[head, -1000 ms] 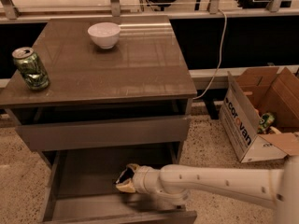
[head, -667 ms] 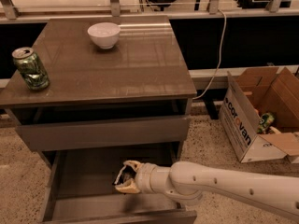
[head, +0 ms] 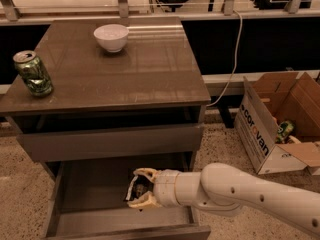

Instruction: Pick rxbar chocolate from middle drawer and place on counter

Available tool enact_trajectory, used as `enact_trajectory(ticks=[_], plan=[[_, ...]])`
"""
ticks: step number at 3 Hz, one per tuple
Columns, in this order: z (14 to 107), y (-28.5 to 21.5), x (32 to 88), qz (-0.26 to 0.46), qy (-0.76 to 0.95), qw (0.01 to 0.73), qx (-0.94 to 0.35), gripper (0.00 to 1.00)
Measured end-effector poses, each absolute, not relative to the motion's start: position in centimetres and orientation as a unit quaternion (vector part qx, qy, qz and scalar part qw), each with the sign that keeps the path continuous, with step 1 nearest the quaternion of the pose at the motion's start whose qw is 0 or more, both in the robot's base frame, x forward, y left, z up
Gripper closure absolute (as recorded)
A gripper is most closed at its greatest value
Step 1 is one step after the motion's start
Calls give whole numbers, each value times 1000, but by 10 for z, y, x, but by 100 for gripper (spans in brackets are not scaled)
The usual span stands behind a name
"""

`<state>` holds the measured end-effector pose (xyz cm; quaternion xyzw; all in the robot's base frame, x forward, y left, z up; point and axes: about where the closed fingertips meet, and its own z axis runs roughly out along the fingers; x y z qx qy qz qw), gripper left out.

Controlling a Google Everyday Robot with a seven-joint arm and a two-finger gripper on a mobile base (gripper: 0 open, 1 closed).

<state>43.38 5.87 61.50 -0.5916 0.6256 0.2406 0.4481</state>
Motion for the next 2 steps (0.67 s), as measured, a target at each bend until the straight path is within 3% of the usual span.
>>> enact_trajectory(ticks=[2], plan=[[730,37,403,194,595,447,-639,100]])
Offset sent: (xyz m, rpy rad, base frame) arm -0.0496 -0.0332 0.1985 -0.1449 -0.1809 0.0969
